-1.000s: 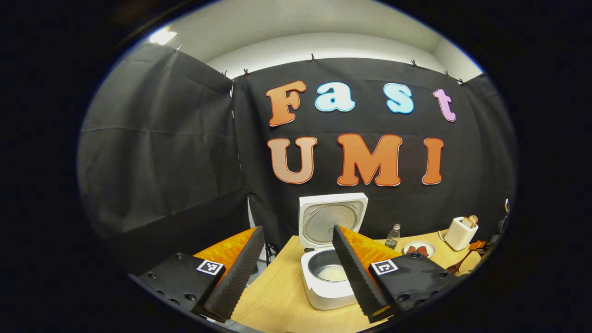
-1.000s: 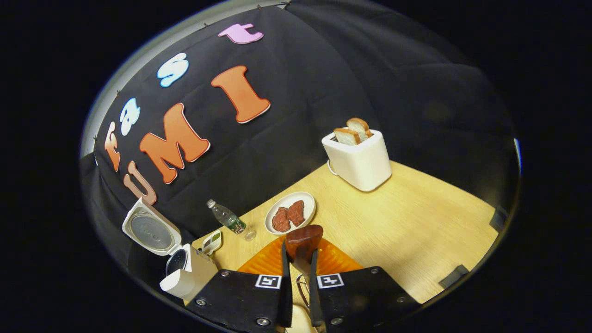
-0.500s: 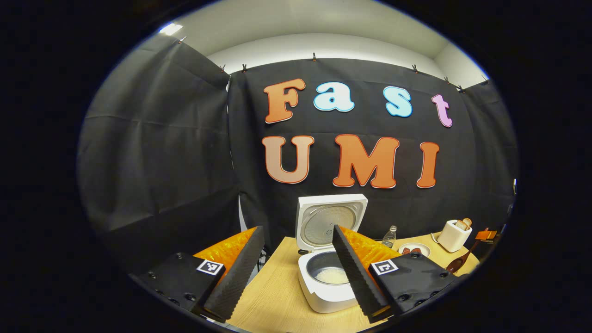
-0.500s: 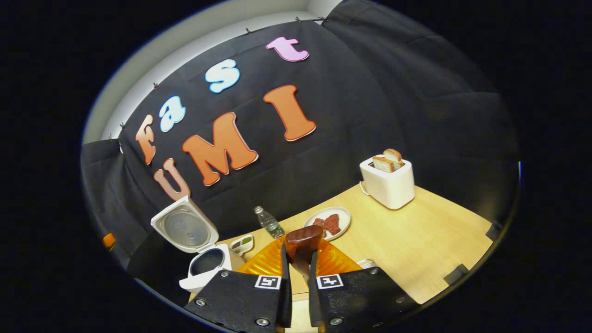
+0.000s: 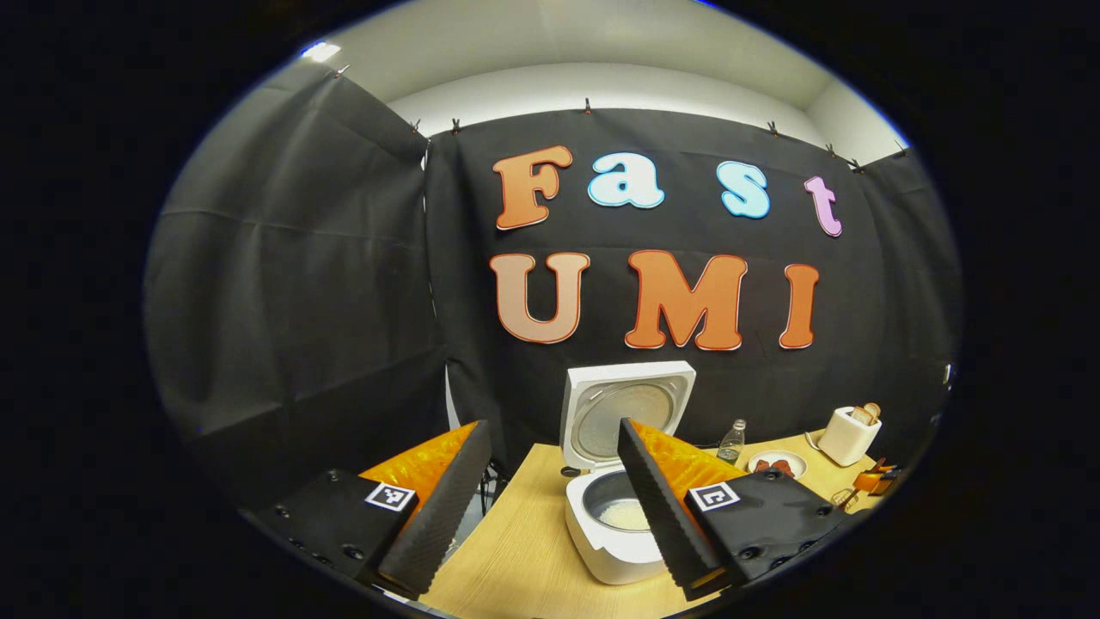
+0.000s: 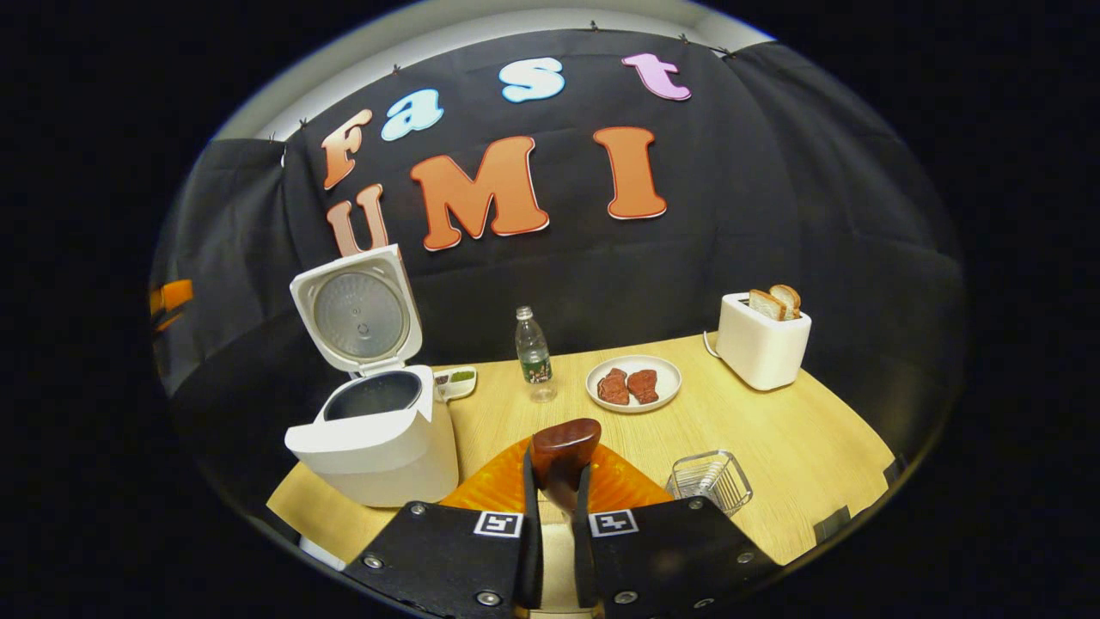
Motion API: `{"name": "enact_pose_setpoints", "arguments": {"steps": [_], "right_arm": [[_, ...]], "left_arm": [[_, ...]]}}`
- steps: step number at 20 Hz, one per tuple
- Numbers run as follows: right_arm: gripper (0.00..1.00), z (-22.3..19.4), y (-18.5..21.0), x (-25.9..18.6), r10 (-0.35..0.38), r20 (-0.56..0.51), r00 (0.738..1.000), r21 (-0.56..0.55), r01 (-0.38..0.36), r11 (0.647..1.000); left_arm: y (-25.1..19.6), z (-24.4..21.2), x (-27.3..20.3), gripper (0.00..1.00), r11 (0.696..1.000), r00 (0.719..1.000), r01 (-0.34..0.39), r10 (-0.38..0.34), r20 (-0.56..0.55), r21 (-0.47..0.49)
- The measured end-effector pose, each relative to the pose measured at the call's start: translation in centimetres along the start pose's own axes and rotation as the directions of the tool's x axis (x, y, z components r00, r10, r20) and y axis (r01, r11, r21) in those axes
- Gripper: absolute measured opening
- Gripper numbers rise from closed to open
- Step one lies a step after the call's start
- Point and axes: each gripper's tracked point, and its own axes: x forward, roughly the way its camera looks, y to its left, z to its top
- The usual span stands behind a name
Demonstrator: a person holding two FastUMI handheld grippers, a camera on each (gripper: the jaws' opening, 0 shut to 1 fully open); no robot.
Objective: Close the left gripper, press the button to open the rice cooker; take a wooden spoon from the chopstick holder with the right hand, scoop a spoonful of rice and pour it into the rice cooker, then put the wooden spoon back into the chopstick holder.
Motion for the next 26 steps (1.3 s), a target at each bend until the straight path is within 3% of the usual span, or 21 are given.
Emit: {"name": "enact_pose_setpoints", "arguments": {"steps": [4, 8, 10, 16, 20, 26], "right_arm": [[0.14, -2.3, -0.2, 1.2, -0.046, -0.012, 0.999, -0.046, 0.046, 0.998], [0.14, -4.3, 0.3, 1.5, -0.034, 0.0, 0.999, -0.138, 0.034, 0.99], [0.14, -4.2, 0.2, 1.7, -0.039, 0.023, 0.999, -0.126, 0.042, 0.991], [0.14, -6.0, -0.3, 1.3, -0.031, -0.029, 0.999, 0.059, 0.033, 0.998], [0.14, -6.6, 0.0, 1.2, -0.021, -0.061, 0.998, 0.143, 0.03, 0.989], [0.14, -7.1, 1.4, 1.3, 0.038, -0.09, 0.995, 0.374, -0.002, 0.927]], "left_arm": [[0.6, -1.3, 0.3, 1.0, 1.0, 0.999, 0.0, 0.0, -0.035, 0.008], [1.5, -1.7, 0.8, 0.99, 1.0, 0.999, -0.011, 0.012, -0.049, 0.013], [1.6, -1.8, 0.9, 1.0, 1.0, 0.998, -0.011, 0.011, -0.055, 0.009], [1.7, -2.7, 1.3, 1.0, 0.999, 0.998, 0.001, 0.001, -0.068, 0.04], [1.4, -3.5, 1.7, 0.99, 1.0, 0.996, 0.011, -0.01, -0.087, 0.011], [1.2, -3.9, 2.2, 1.0, 1.0, 0.996, 0.019, -0.018, -0.091, 0.011]]}}
